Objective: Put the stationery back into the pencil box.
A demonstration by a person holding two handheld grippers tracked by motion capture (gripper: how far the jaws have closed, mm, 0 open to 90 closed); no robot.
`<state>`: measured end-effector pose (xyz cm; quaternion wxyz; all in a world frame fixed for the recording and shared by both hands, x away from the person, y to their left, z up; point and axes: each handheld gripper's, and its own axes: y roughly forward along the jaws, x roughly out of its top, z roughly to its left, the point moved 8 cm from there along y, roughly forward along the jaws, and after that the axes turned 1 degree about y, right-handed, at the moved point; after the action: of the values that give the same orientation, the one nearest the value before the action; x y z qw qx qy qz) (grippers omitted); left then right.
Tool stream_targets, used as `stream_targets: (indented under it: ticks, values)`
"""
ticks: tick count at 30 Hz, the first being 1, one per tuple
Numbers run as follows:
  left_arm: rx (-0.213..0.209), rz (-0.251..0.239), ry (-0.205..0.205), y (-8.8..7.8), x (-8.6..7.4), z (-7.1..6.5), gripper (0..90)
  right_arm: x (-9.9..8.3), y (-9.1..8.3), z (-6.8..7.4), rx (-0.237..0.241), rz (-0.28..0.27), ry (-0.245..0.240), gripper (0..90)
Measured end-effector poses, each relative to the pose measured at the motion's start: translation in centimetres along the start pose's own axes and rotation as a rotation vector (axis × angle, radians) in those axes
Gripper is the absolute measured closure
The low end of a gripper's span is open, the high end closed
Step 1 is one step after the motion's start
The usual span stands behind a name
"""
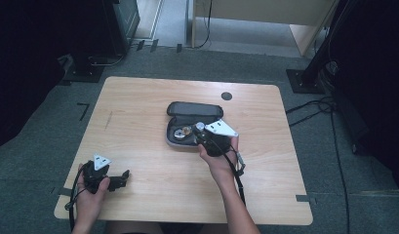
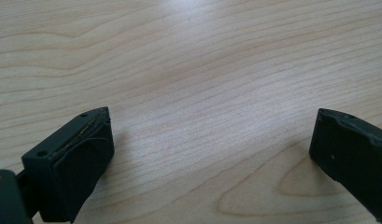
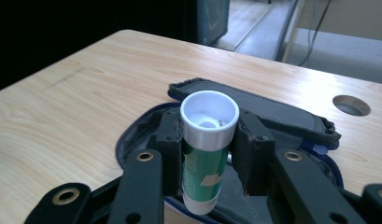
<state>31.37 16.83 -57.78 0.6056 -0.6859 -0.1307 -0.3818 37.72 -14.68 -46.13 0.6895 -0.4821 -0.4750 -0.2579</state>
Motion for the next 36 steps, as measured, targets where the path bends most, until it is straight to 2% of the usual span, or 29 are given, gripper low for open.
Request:
stream_targets:
  ticks: [5,15,22,24,26,31,34,36]
  values:
    - [-0.001,-0.001,0.002,0.0,0.0,0.0,0.0,-0.8,1.7,0.1,-0.018,0.019,-0.015,66.3]
    - [-0.004,-0.001,0.002,0.0,0.0,-0.1,0.0,-2.1,4.4,0.2,-0.022,0.045,0.003,66.3]
    - [-0.003,-0.001,0.002,0.0,0.0,-0.1,0.0,-2.1,4.9,-0.5,-0.057,0.045,-0.023,66.2]
    - [-0.004,-0.001,0.002,0.0,0.0,-0.1,0.0,-1.9,4.9,-0.8,-0.044,0.036,0.009,66.2]
    - [-0.004,-0.001,0.002,0.0,0.0,-0.1,0.0,-1.8,5.0,-0.7,-0.029,0.036,0.019,66.2]
    - [-0.004,-0.001,0.002,0.0,0.0,-0.1,0.0,-2.1,5.3,0.2,0.009,0.033,-0.038,66.2]
    - [-0.004,-0.001,0.002,0.0,0.0,-0.1,0.0,-2.6,5.3,-0.2,0.001,0.048,-0.029,66.2]
    - [-0.004,-0.001,0.002,0.0,0.0,-0.1,0.0,-2.7,5.1,-0.6,-0.007,0.059,-0.005,66.1]
